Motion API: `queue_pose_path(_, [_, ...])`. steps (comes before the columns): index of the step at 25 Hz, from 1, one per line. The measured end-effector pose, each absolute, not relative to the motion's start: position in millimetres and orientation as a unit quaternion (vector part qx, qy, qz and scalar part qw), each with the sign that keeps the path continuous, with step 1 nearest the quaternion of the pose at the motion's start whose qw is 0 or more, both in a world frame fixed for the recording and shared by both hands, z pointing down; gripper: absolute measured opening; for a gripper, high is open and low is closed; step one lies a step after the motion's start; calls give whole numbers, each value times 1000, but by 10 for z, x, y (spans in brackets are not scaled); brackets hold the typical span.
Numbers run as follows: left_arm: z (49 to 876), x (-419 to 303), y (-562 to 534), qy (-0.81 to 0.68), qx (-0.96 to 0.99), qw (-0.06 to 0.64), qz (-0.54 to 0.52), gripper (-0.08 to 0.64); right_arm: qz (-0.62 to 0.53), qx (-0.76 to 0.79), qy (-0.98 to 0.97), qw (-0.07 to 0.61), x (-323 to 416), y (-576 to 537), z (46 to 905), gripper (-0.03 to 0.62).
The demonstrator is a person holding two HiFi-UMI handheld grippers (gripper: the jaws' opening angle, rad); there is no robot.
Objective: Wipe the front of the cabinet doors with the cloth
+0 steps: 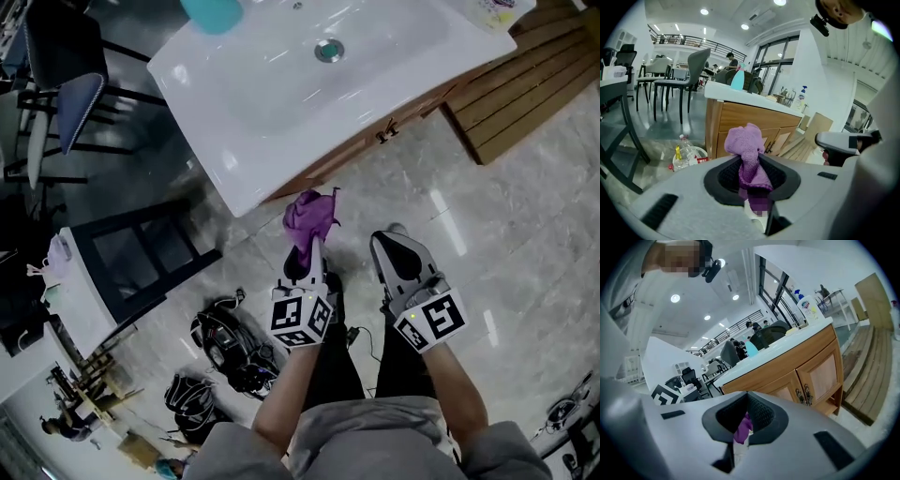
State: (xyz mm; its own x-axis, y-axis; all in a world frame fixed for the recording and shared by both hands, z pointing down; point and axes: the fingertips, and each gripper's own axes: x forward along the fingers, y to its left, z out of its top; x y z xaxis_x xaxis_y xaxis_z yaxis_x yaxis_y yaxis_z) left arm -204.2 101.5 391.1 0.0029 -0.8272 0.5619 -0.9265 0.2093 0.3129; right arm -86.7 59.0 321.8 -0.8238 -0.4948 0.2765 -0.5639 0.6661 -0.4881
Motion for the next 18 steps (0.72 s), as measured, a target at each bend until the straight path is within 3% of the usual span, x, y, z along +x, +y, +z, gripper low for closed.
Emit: queue_pose_path(18, [4464, -2294, 662, -703, 623, 343, 10, 84, 302, 305, -902, 47, -1093, 638, 3599, 9])
